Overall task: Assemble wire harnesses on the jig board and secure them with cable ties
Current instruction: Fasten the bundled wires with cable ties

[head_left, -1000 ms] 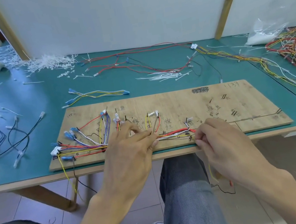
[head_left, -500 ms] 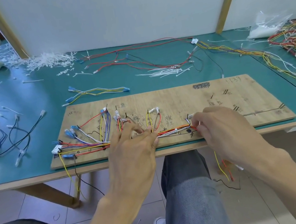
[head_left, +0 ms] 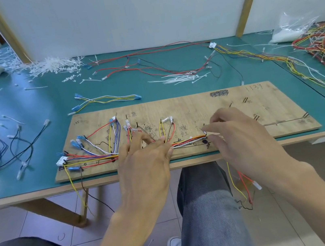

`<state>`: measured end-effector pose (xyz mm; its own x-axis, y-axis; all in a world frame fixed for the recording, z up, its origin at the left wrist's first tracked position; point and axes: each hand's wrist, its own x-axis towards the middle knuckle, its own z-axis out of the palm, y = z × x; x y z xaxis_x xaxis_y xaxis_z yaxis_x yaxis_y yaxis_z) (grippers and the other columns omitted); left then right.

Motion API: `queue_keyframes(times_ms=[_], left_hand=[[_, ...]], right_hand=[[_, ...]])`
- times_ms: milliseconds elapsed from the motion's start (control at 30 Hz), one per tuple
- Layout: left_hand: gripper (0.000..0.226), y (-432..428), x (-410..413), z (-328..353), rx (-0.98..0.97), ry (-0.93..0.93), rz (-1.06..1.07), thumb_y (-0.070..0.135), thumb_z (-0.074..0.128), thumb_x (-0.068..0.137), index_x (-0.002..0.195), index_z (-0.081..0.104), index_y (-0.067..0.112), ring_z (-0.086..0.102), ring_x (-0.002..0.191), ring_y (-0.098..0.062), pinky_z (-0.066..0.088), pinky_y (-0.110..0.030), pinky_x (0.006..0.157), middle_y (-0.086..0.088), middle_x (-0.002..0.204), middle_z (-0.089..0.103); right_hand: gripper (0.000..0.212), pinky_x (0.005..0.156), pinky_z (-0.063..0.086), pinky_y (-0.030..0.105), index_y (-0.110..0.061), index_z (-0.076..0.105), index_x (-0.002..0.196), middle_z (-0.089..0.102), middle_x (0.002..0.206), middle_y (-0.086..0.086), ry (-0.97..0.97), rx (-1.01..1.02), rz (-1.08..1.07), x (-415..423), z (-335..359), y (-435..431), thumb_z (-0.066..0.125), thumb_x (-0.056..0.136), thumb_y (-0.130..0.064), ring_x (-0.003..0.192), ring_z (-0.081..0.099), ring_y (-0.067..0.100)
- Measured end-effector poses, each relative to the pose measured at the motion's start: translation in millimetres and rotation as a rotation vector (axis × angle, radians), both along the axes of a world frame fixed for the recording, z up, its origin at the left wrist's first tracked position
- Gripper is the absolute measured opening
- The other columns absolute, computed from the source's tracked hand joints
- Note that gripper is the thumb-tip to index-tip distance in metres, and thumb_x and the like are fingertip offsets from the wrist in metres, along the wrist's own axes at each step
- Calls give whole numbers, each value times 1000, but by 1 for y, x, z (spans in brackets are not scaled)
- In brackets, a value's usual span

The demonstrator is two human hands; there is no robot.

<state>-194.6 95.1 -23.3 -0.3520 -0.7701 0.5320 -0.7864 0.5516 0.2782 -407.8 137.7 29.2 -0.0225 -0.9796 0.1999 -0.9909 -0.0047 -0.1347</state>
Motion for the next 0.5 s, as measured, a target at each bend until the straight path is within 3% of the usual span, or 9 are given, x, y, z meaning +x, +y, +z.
queue_keyframes(times_ms=[100, 300, 400, 500], left_hand=[[19, 2, -1, -2, 19, 54, -3, 33, 61, 96, 97, 80, 30, 53, 105, -15, 42, -43, 86, 22, 105, 75], [23, 4, 4, -2, 74, 192, -37, 31, 64, 97, 110, 82, 26, 56, 108, -18, 46, -43, 94, 15, 121, 75], [21, 10, 12, 2, 65, 277, -32, 31, 64, 98, 108, 81, 26, 56, 107, -16, 45, -37, 97, 19, 112, 75], [20, 18, 21, 8, 85, 350, -37, 34, 63, 101, 104, 81, 28, 54, 100, -13, 47, -32, 88, 24, 98, 72]], right_hand=[[25, 90, 48, 39, -24, 74, 119, 60, 115, -6, -1, 102, -2, 2, -7, -6, 52, 107, -19, 111, 50, 20], [27, 86, 51, 42, -25, 74, 121, 63, 112, -6, 2, 59, 24, -2, -10, -5, 50, 108, -24, 108, 51, 21], [28, 88, 50, 42, -24, 72, 126, 62, 113, -5, 7, 42, 2, -1, -9, -6, 51, 108, -28, 111, 50, 22], [36, 96, 48, 44, -12, 66, 135, 61, 118, 2, -35, -103, -5, 6, -10, -5, 56, 105, -30, 113, 51, 28]])
